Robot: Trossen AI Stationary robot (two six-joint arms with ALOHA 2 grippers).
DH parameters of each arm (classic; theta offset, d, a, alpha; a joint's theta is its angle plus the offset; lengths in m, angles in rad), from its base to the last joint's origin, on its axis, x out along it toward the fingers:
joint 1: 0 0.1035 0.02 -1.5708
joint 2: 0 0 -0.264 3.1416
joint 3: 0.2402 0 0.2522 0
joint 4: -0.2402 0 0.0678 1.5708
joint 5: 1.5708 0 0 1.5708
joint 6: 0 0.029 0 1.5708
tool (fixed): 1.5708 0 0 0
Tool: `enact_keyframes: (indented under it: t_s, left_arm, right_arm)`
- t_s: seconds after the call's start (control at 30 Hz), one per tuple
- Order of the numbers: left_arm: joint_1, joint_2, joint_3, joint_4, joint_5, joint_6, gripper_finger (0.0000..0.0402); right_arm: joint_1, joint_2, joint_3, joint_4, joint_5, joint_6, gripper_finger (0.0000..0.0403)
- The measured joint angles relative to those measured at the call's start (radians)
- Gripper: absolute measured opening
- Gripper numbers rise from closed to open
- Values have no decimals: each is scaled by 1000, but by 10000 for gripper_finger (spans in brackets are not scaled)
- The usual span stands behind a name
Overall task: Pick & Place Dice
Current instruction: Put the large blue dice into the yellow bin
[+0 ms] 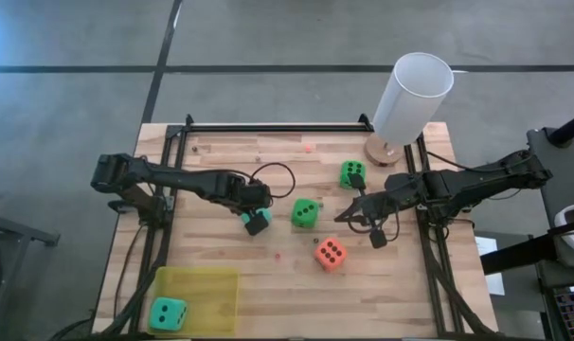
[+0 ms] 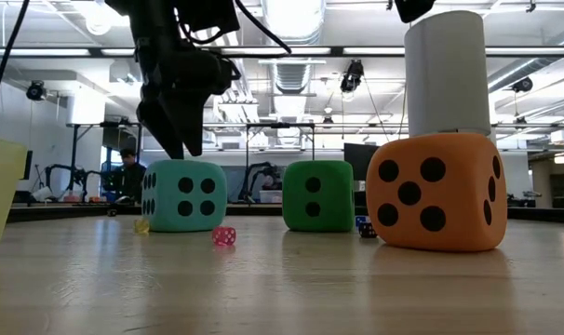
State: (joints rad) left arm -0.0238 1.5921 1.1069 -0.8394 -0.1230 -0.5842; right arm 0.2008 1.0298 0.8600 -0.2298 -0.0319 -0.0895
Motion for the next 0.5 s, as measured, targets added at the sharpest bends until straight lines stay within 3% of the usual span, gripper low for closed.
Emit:
enact_keyframes:
  t_s: [0.5]
  left_arm:
    - [2, 13, -2, 4, 15, 8, 384]
  right_arm:
    - [0, 0, 0, 0, 0, 0, 8]
